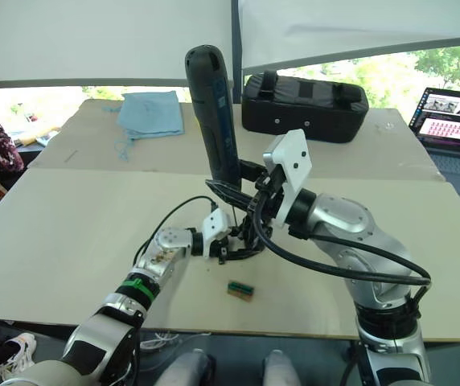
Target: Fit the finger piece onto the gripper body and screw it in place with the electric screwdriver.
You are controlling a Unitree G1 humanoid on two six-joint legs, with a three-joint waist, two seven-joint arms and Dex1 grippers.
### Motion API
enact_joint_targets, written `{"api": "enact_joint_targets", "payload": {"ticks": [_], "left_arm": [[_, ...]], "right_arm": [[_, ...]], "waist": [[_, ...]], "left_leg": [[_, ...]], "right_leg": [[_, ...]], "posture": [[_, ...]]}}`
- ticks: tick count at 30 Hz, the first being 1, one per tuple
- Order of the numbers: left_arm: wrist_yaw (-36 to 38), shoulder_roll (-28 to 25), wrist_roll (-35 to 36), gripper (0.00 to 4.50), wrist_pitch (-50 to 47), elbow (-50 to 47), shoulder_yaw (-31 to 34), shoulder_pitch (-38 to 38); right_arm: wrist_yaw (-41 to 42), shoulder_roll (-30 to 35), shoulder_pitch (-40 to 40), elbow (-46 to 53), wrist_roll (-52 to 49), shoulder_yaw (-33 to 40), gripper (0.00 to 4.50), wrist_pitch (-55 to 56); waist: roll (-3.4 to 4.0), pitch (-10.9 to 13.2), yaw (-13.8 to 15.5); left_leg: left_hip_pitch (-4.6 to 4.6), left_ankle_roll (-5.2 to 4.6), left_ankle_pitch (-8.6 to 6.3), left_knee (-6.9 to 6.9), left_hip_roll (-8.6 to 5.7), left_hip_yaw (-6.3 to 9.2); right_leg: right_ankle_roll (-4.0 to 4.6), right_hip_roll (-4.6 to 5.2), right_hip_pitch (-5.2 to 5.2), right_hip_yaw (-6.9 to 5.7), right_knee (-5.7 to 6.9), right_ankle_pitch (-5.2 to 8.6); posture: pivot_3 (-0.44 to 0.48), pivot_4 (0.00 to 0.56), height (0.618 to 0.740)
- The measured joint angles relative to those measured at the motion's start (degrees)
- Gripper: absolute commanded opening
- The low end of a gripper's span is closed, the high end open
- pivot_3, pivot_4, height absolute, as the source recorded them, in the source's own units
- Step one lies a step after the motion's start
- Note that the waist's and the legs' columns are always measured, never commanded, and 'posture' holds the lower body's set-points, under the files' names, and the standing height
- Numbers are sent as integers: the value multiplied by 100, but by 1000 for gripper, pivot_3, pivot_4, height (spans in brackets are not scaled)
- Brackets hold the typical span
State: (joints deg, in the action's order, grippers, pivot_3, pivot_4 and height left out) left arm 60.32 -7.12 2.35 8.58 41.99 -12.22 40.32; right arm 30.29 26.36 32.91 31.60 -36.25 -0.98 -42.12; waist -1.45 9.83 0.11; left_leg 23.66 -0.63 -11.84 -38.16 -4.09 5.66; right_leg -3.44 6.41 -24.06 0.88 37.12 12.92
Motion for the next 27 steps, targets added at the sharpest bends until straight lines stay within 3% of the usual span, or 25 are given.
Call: {"api": "enact_joint_targets", "payload": {"ticks": [27], "left_arm": [[0, -4, -1, 2297, 1, 3, 2, 6]], "right_arm": [[-41, 115, -138, 52, -1, -73, 1915, 0]], "waist": [[0, 0, -2]], "left_leg": [[2, 0, 0, 0, 0, 0]], "right_leg": [[0, 0, -1, 0, 0, 0]], "posture": [[0, 150, 740]]}}
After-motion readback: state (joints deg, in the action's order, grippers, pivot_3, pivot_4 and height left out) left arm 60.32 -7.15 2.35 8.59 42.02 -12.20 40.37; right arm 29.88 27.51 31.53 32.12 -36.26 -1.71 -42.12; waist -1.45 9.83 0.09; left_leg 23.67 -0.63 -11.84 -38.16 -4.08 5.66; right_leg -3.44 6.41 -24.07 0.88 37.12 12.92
